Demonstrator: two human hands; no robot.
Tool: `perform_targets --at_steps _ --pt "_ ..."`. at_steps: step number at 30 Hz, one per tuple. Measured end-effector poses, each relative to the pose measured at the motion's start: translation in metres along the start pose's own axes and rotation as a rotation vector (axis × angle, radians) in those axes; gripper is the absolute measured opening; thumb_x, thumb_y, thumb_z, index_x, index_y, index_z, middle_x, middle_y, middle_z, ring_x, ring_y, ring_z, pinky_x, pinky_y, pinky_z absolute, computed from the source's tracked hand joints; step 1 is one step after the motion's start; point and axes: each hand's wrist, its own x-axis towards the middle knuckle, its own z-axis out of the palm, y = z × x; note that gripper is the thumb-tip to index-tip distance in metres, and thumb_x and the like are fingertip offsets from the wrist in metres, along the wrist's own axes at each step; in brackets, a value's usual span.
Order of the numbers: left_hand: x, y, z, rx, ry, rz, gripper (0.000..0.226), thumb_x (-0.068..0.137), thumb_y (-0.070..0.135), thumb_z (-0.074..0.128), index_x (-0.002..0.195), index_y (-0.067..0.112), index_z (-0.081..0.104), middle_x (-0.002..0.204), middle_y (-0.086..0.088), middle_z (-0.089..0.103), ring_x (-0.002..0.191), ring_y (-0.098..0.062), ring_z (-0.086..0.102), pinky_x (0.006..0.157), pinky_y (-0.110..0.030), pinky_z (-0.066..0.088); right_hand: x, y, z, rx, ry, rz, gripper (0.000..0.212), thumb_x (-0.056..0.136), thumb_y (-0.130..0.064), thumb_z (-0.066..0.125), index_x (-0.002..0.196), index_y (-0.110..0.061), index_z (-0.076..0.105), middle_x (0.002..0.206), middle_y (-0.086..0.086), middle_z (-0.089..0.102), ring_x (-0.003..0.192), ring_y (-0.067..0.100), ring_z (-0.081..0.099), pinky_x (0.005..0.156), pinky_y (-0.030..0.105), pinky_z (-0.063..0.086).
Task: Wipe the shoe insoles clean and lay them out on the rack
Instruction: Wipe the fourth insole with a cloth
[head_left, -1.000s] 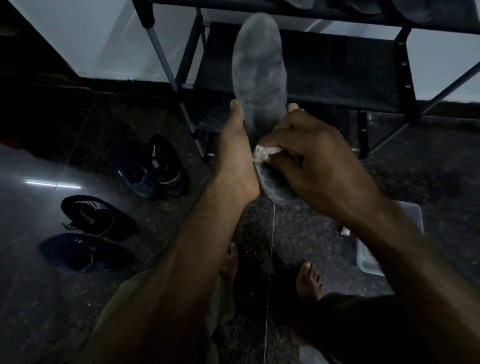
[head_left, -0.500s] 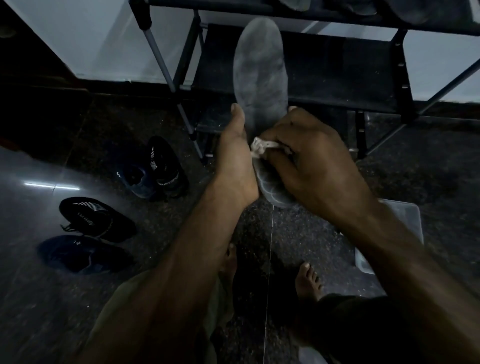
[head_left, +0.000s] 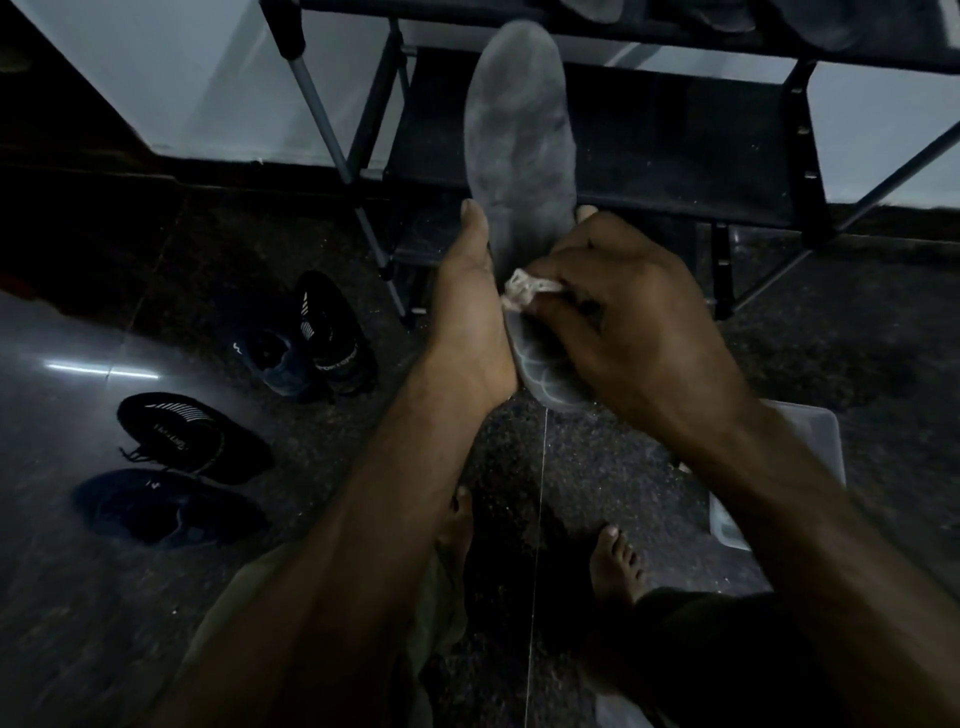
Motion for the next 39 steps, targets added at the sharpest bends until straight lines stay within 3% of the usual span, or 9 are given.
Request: perform_targets --at_steps 5,9,14,19,22,26,29,33,39 --pt "0.000 0.000 -0.001 0.001 -0.006 -0.015 0.074 0.099 0.060 0.028 0.135 -0.001 0.051 0.135 -0.023 0.056 0.126 -0.033 0.055 0.108 -0.041 0.044 0.000 0.001 -0.003 -0.004 -0.076 -0.078 0.016 0.091 -0.014 0.062 0.100 -0.005 0.073 0.094 0.008 0.061 0.081 0.019 0.059 0.070 0.039 0.052" --pt "-0.004 0.006 0.003 0.019 0.037 -0.009 0.072 0.100 0.059 0.025 0.107 -0.002 0.064 0.123 -0.022 0.064 0.125 -0.031 0.057 0.106 -0.038 0.045 0.002 0.003 -0.013 0.071 -0.253 -0.098 0.013 0.090 -0.014 0.063 0.099 -0.011 0.073 0.095 0.000 0.060 0.085 0.013 0.058 0.073 0.035 0.051" --pt "-0.002 0.009 0.002 0.033 -0.074 -0.008 0.080 0.099 0.063 0.016 0.111 -0.002 0.061 0.108 -0.016 0.067 0.105 -0.029 0.063 0.096 -0.043 0.050 0.001 0.004 -0.016 0.379 -0.051 0.178 0.019 0.088 -0.014 0.069 0.099 -0.030 0.067 0.100 -0.009 0.061 0.096 0.002 0.060 0.084 0.015 0.049" --pt "0.002 0.009 -0.002 0.023 -0.066 0.057 0.079 0.101 0.059 0.014 0.112 0.000 0.065 0.106 -0.015 0.069 0.116 -0.029 0.061 0.110 -0.049 0.040 0.001 0.016 -0.016 0.383 0.029 0.339 0.013 0.090 -0.016 0.068 0.101 -0.022 0.070 0.096 -0.007 0.067 0.097 0.014 0.063 0.084 0.027 0.053" --pt "0.003 0.010 -0.002 0.014 -0.072 0.068 0.075 0.101 0.058 0.014 0.120 0.002 0.060 0.114 -0.015 0.067 0.128 -0.028 0.054 0.111 -0.051 0.038 0.000 0.015 -0.015 0.452 -0.037 0.364 0.010 0.091 -0.014 0.066 0.099 -0.017 0.071 0.090 -0.007 0.071 0.086 0.011 0.068 0.079 0.028 0.056" --pt "0.001 0.009 0.000 0.013 -0.110 0.065 0.081 0.101 0.059 0.013 0.107 0.002 0.069 0.113 -0.016 0.068 0.117 -0.028 0.061 0.098 -0.043 0.051 0.000 0.013 -0.013 0.474 -0.001 0.370 0.010 0.091 -0.012 0.066 0.098 -0.016 0.071 0.088 -0.009 0.072 0.081 0.006 0.069 0.073 0.022 0.056" --pt "0.000 0.004 0.002 -0.027 -0.153 0.054 0.077 0.100 0.060 0.012 0.117 0.003 0.061 0.119 -0.019 0.062 0.114 -0.031 0.060 0.097 -0.045 0.051 0.000 0.015 -0.011 0.462 0.095 0.415 0.010 0.091 -0.012 0.066 0.098 -0.017 0.071 0.088 -0.010 0.072 0.081 0.005 0.069 0.073 0.020 0.056" --pt "-0.001 -0.002 0.005 -0.033 -0.144 0.046 0.071 0.101 0.059 0.016 0.124 0.005 0.056 0.127 -0.021 0.056 0.116 -0.031 0.057 0.111 -0.047 0.038 0.001 0.016 -0.010 0.449 0.184 0.440 0.013 0.090 -0.012 0.067 0.102 -0.016 0.071 0.093 -0.010 0.071 0.087 0.004 0.069 0.078 0.022 0.057" --pt "-0.001 -0.001 0.006 -0.017 -0.088 0.065 0.073 0.101 0.059 0.016 0.116 0.003 0.059 0.105 -0.015 0.067 0.104 -0.028 0.063 0.103 -0.045 0.045 -0.001 0.013 -0.005 0.399 0.179 0.393 0.016 0.089 -0.014 0.069 0.104 -0.014 0.072 0.094 -0.008 0.071 0.088 0.003 0.067 0.077 0.017 0.053"
